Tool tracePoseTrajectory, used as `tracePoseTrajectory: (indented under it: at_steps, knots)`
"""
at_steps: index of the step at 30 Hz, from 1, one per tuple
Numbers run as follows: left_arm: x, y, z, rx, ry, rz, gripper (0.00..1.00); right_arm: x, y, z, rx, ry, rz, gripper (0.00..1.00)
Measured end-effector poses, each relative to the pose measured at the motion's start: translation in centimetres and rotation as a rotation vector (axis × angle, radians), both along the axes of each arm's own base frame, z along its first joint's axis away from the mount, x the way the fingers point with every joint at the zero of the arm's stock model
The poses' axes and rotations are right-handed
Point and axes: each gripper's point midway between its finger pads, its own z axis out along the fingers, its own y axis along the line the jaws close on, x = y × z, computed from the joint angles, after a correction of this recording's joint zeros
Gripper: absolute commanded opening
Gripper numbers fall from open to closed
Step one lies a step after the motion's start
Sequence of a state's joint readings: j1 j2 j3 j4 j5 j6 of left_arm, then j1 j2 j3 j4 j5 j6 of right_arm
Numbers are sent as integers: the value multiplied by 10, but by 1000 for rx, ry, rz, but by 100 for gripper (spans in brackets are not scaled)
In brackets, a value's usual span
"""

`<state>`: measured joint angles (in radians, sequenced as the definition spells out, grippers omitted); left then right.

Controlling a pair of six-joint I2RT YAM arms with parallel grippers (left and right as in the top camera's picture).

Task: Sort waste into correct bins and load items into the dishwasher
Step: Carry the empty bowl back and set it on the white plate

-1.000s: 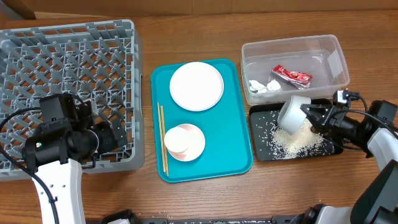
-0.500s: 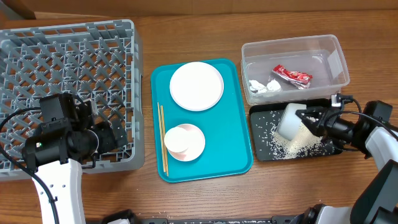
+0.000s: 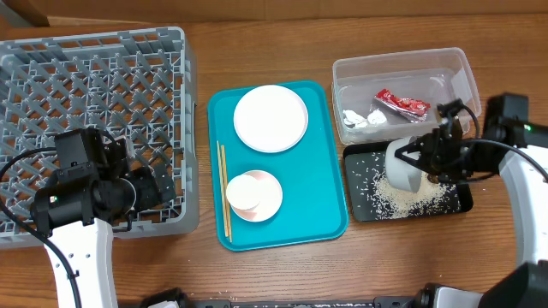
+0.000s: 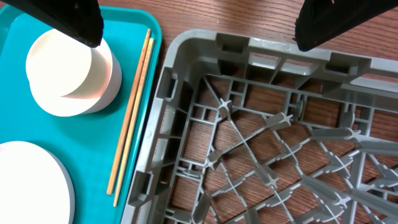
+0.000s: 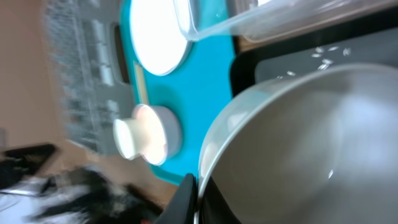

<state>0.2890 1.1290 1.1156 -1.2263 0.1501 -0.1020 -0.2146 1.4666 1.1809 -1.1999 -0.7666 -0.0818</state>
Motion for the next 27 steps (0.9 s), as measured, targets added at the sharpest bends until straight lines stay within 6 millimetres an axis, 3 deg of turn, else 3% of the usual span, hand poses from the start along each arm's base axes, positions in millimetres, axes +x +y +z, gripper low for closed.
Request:
tracePoseTrajectory:
  at_steps: [7,14,17,21,27]
  knots:
    - [0,0,0,0,0,0,100,-9,29,-12,-258,-21,181,4]
    - [0,0,0,0,0,0,100,-6,79,-17,-437,-163,364,4]
    - [0,0,0,1,-2,0,100,8,106,-5,-497,-306,406,4]
    - [1,0,0,1,-3,0,100,37,148,26,-507,-553,407,4]
    - [1,0,0,1,-4,0,100,57,188,50,-470,-739,396,4]
